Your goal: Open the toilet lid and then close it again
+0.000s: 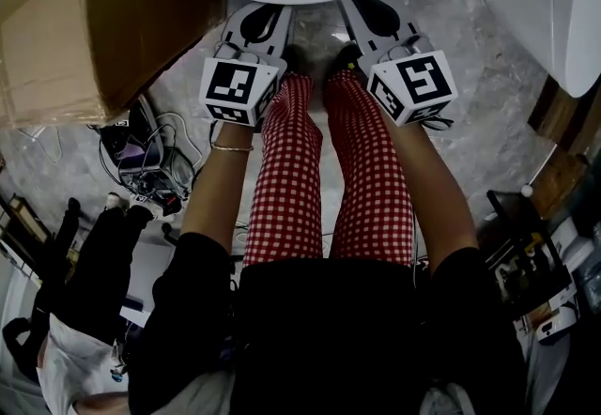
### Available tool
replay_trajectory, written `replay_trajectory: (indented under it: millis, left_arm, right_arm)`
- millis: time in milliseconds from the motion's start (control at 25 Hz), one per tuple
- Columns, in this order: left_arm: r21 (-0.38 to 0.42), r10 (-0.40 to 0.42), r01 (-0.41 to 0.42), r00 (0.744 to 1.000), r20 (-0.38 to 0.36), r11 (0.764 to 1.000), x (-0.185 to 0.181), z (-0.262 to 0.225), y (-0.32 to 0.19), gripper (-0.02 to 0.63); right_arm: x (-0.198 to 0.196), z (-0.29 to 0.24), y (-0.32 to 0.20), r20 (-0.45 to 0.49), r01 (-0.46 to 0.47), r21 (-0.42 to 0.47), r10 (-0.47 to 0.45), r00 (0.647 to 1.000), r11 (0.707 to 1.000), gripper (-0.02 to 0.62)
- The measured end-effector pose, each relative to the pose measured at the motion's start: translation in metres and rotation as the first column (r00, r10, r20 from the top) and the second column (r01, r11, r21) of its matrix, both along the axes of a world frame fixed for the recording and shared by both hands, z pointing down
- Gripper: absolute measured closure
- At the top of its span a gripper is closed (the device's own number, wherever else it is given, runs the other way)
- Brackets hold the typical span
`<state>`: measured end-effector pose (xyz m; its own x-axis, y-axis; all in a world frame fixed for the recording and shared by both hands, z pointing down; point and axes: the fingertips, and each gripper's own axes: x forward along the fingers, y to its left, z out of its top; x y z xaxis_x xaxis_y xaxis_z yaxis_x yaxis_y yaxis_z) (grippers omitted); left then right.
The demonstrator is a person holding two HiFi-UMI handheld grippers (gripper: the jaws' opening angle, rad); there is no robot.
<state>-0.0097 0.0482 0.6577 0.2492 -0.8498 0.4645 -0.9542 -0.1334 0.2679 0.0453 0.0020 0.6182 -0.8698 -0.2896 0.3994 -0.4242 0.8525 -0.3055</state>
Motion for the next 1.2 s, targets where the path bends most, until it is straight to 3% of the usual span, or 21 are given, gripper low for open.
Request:
replay_trajectory:
  millis: [1200]
  left_arm:
    - [-0.031,-0.008,0.008,1.000,-0.012,0.999,0.006,0.041,0.006,0.603]
  right_arm:
    - [0.004,0.036,0.005,0.000,0.020,-0.010,-0.020,1.000,1.000,0.577]
